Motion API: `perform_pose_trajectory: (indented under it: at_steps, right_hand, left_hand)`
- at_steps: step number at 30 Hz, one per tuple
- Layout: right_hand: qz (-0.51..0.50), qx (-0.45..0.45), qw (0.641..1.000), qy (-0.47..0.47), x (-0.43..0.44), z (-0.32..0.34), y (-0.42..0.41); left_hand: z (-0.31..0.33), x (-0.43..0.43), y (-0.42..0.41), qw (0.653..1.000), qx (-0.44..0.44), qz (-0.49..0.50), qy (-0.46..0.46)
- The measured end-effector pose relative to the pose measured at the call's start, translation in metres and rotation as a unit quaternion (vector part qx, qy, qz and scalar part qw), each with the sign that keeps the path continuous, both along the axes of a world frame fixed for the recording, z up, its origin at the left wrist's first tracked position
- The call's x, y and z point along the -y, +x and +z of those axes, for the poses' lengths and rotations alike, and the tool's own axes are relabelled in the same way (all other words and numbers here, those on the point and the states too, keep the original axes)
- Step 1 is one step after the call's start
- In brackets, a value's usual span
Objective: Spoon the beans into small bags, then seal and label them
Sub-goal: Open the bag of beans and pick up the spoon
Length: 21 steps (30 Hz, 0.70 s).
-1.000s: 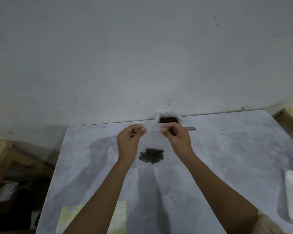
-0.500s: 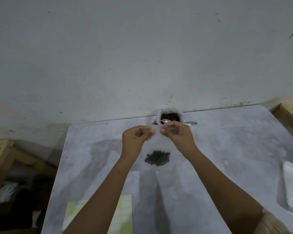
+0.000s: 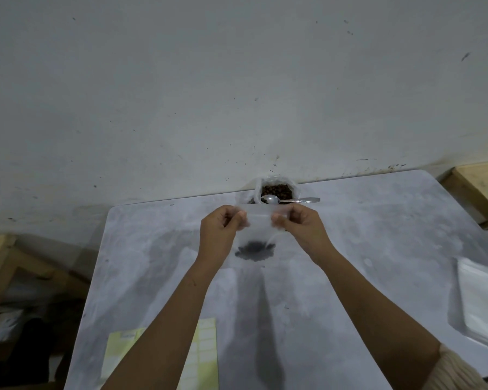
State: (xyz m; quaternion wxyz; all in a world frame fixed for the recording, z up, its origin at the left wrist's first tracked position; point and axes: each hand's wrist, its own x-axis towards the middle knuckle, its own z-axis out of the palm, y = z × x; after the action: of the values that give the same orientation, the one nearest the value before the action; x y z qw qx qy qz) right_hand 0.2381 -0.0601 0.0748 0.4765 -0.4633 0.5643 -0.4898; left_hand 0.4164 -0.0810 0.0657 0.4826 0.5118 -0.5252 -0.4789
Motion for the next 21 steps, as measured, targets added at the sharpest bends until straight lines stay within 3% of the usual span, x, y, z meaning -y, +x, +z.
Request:
perform_pose_trajectory:
  at_steps: [7,14,21]
  right_hand:
    - [-0.017,-0.017,1.000,0.006,-0.007,0.002,-0.004]
    - [-0.016,0.046,0.999,0.010,-0.017,0.003,0.000]
    - [-0.023,0.027,0.999,0.032,-0.030,-0.008,-0.020]
  left_hand:
    - [-0.003,-0.008,-0.008,0.999,-0.031,-0.015,0.012]
    - [-0.005,-0.020,-0.020,0.997,-0.045,-0.052,0.025]
    - [-0.017,-0.033,-0.043,0.998,0.002,-0.058,0.028]
